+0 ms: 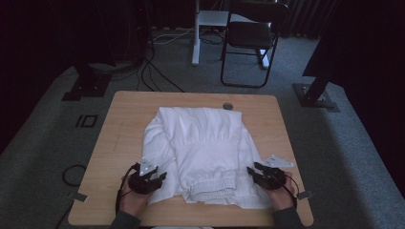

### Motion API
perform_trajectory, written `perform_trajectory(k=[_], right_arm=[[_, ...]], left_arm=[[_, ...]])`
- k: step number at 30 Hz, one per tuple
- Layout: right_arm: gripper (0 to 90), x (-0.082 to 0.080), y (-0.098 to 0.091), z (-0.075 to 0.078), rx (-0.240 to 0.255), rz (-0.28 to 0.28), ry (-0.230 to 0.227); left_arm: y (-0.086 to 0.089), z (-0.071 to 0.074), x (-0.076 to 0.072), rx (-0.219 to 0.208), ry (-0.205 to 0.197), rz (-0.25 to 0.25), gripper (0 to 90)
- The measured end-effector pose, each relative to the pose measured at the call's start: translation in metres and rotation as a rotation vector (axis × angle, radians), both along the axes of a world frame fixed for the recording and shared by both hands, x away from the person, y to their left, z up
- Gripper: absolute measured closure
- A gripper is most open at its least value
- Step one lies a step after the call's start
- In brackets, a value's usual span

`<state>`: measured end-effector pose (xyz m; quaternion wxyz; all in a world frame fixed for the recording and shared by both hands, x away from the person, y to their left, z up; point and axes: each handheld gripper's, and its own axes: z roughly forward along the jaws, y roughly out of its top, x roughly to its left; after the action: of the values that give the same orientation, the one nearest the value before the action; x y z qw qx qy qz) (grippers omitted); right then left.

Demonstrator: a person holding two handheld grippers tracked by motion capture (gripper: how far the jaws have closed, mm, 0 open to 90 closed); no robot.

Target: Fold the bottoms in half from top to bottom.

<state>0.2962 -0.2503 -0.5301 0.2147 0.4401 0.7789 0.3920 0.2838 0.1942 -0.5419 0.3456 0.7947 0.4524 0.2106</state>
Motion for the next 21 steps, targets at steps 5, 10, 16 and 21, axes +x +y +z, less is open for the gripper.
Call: perform_trajectory(k=[5,10,16,21], right_arm=[[53.0,-0.001,-0.028,-0.024,-0.093,-0.141,0.082],[78.0,-0.002,-0.035,-0.031,-0.076,-0.112,0.110],[89.9,-0.010,-0.043,-0.027,-0.167,-0.155,0.121],[89.9,-0.026,-0.058,-0.027,-0.143,-0.186,0.144]], left_arm=[[0.013,-0.014,-0.002,0.034,0.031,0.032,45.8],[0.019,-0.011,-0.003,0.057,0.034,-0.001,79.3],[0.039,-0.006,-0.014,0.154,0.051,0.004,88.6],[0.060,-0.004,-0.032,0.178,0.074,0.044,88.5]])
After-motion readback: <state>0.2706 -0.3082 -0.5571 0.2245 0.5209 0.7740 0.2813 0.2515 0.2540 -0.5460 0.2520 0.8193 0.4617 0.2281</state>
